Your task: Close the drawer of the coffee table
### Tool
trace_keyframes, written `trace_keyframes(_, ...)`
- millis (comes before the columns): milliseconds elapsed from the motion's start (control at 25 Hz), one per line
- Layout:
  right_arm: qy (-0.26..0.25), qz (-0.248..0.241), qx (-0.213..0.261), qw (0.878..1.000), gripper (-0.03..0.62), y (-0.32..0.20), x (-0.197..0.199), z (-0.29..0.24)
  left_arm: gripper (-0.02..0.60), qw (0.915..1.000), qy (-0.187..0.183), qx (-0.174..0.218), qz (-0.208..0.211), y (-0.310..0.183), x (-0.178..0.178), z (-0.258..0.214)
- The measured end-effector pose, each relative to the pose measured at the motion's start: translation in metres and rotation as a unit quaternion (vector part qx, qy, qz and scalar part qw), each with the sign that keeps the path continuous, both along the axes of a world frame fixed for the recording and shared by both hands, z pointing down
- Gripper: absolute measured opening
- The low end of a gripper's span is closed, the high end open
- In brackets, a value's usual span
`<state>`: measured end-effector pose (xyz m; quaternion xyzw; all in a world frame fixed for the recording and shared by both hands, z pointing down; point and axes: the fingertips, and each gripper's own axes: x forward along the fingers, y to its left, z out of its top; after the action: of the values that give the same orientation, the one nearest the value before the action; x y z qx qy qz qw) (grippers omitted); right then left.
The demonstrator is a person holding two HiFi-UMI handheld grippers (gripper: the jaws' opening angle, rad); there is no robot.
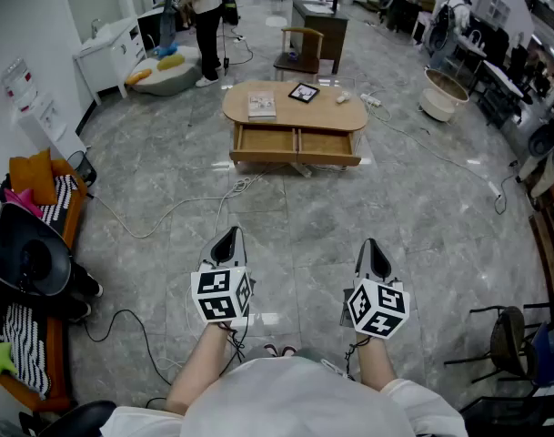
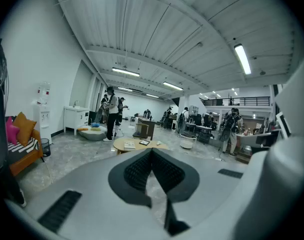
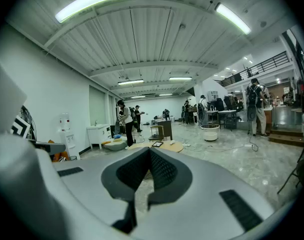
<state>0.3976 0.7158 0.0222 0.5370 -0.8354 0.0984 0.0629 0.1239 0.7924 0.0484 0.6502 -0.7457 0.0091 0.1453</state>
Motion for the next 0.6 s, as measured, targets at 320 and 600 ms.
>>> trace_keyframes(320, 0.005, -0.001, 0.002, 1.0, 0.0, -0.002, 0.002, -0.001, -0.005, 1.0, 0.004, 0.0, 0.001, -0.002, 0.002, 0.003)
trace_keyframes(600, -0.033, 0.003, 0.011, 0.999, 0.002, -0.004, 0.007, -0.01, -0.003, 0.9998, 0.019, -0.002, 0.005, -0.003, 0.009, 0.003)
